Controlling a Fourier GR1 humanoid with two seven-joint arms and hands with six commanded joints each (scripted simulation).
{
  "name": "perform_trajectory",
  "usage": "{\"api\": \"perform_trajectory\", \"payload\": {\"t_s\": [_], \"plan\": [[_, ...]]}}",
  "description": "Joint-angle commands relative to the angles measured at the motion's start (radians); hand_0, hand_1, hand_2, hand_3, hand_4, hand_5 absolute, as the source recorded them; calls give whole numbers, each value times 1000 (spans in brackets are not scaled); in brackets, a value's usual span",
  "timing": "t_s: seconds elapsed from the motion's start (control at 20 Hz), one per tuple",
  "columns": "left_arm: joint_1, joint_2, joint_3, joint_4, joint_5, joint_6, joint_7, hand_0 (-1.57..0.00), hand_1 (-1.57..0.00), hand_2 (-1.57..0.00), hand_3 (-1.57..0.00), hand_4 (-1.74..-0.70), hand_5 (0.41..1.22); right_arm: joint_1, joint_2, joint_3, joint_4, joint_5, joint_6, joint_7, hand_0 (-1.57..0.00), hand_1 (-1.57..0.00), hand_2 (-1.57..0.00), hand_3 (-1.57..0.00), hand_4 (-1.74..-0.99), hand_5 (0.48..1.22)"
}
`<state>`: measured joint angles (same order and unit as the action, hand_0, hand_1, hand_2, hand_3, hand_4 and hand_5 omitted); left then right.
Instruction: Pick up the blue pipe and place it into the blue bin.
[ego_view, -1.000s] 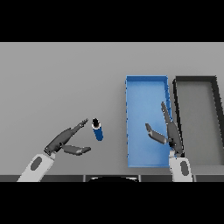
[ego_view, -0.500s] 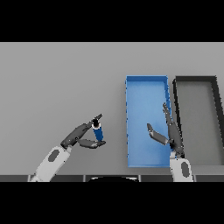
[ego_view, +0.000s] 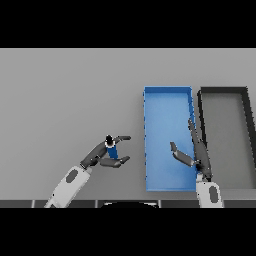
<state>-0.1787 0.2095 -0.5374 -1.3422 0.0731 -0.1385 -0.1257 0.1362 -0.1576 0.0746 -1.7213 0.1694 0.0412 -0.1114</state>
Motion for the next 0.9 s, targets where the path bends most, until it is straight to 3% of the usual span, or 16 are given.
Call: {"api": "perform_trajectory", "payload": {"t_s": [0.0, 0.15, 0.25, 0.3, 0.5, 0.85], "plan": [[-7, -14, 10, 17, 19, -9, -10, -125, -319, -485, -535, -1281, 735, -13, 0, -3, 0, -3, -2, 12, 1, 1, 1, 1, -1220, 656], [15, -27, 2, 3, 26, -2, -7, -796, -915, -1006, -1030, -1497, 972, -18, 10, 7, 4, 4, -4, 9, 1, 1, 1, 1, -1224, 658], [18, -45, -12, 9, 11, 4, -34, -1075, -1151, -1210, -1194, -1580, 1062, -21, 11, 3, 0, -7, -1, 29, 1, 1, 1, 1, -1233, 660], [7, -45, -11, 15, -2, 19, -34, -1174, -1235, -1282, -1270, -1553, 1094, -25, 12, 2, 11, -6, -1, 32, 1, 1, 1, 1, -1228, 656], [21, -53, -16, -40, -32, 40, -69, -1408, -1434, -1453, -1448, -1492, 1169, -26, 20, 6, 22, -9, 3, 21, 1, 1, 1, 1, -1220, 635], [-12, -81, 7, -157, -14, 32, -50, -1537, -1542, -1546, -1545, -1467, 1210, -35, 8, 3, 17, 6, -5, 37, 1, 1, 1, 1, -1213, 639]]}}
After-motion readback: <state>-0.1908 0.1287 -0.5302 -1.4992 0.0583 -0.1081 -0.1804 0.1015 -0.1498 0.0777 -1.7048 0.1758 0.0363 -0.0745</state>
